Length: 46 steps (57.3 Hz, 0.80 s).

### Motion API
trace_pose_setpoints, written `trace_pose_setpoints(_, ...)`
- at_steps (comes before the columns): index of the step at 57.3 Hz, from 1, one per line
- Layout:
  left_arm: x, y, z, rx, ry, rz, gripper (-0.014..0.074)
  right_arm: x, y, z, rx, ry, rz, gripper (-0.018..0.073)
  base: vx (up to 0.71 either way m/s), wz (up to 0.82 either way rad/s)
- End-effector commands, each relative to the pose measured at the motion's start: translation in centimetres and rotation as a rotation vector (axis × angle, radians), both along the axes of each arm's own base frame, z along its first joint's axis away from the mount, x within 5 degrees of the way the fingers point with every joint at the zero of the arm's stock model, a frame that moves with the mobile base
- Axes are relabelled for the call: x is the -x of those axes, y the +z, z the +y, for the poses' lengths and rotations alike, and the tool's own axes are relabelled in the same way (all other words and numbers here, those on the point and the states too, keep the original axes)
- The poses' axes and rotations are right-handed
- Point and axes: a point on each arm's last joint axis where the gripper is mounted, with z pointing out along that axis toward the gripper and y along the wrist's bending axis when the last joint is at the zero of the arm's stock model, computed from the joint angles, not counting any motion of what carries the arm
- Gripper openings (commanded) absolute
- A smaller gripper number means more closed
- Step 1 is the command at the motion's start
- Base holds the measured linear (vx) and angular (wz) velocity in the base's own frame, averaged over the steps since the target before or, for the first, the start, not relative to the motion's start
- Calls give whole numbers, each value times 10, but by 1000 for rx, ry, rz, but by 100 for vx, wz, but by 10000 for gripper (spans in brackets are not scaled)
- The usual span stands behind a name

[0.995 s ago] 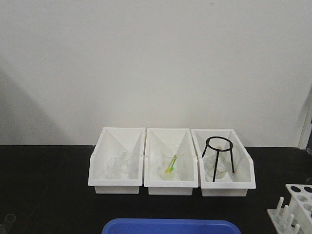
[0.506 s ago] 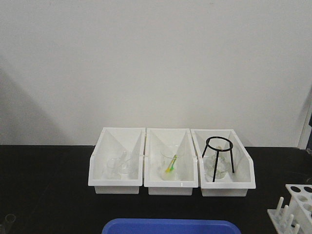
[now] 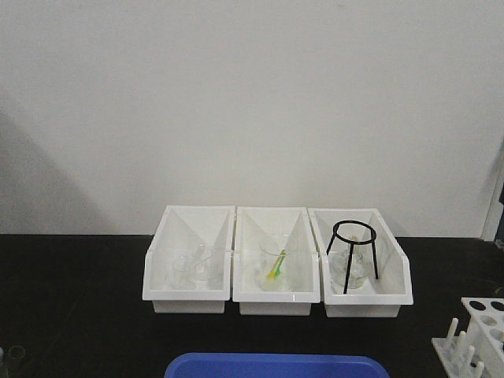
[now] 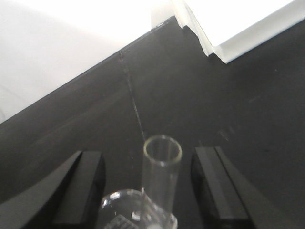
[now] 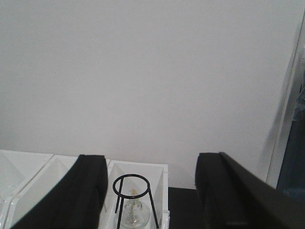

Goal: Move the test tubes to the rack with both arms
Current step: 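Close the left gripper on the glass tube and lift it out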

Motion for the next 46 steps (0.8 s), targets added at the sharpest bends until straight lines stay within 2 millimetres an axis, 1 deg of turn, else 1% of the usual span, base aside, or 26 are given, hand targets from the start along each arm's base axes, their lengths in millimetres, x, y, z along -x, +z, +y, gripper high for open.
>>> trace_pose_setpoints(1, -12, 16, -1, 14, 4, -136, 489, 3, 20, -1, 4, -1, -122, 457, 0, 0)
trace_pose_setpoints(11, -19, 5, -2, -10, -4, -139, 483, 3, 20, -1, 4, -1, -122, 457, 0, 0)
trace_pose_setpoints(17, -22, 2, -3, -19, -9, -154, 443, 3, 20, -1, 4, -1, -118, 457, 0, 0)
trace_pose_setpoints(20, -22, 2, -3, -18, -8, -163, 405, 3, 19, -1, 5, -1, -115, 457, 0, 0)
trace_pose_setpoints(23, -23, 2, -3, -18, -8, -164, 345, 3, 19, -1, 5, -1, -115, 457, 0, 0)
trace_pose_setpoints(38, -23, 1, -2, -66, -19, -165, -23, 3, 19, -1, 5, -1, -115, 457, 0, 0)
trace_pose_setpoints(46, -22, 2, -2, -65, -19, -169, -22, 3, 19, -1, 5, -1, -114, 457, 0, 0)
